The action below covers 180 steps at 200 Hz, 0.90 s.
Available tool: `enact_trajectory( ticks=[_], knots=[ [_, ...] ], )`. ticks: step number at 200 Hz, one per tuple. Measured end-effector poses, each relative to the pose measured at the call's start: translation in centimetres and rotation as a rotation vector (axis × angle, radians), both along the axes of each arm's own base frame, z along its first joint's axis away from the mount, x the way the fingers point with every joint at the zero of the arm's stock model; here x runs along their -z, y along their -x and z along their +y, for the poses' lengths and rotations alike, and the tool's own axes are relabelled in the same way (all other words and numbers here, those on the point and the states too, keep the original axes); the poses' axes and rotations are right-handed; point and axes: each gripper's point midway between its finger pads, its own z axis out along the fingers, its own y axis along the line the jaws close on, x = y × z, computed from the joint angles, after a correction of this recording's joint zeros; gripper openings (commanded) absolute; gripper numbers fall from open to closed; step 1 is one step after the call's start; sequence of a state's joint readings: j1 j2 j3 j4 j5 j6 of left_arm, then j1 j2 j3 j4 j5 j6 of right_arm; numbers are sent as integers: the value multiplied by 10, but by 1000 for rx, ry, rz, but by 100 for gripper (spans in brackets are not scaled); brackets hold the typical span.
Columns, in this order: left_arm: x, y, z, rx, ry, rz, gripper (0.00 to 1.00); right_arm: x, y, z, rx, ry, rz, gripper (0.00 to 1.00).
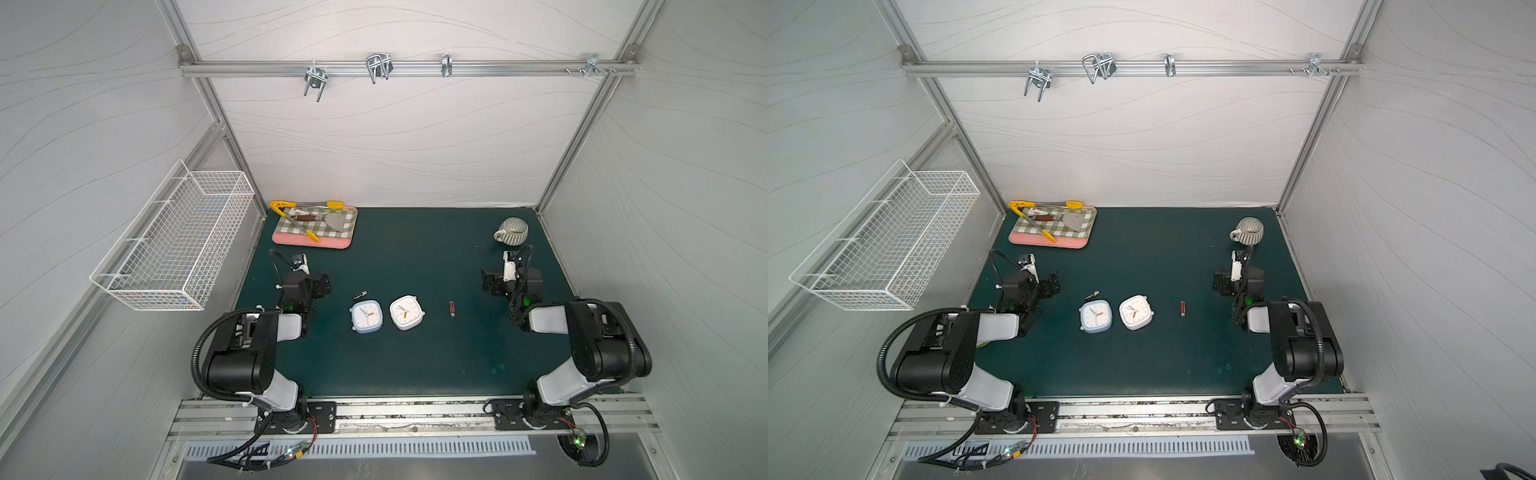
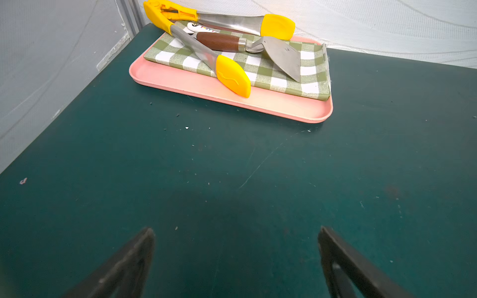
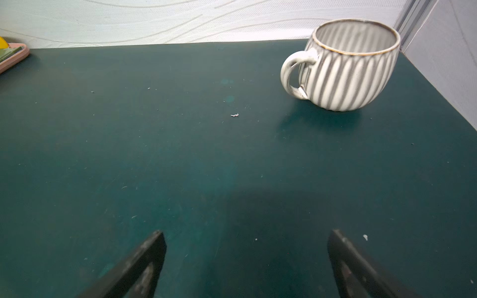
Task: Insert the battery into the alarm
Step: Adjust the alarm at the center of the board.
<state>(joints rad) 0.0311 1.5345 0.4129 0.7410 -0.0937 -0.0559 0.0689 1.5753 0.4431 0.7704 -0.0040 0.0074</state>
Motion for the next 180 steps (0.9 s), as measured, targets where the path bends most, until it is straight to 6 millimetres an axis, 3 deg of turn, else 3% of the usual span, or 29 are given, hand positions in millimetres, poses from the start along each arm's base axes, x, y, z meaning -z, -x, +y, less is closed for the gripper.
enact_trajectory(
  ticks=[180],
  knots=[
    [0,0,3,-7,2,0,100,0,0,0,0,0,0,99]
  ],
)
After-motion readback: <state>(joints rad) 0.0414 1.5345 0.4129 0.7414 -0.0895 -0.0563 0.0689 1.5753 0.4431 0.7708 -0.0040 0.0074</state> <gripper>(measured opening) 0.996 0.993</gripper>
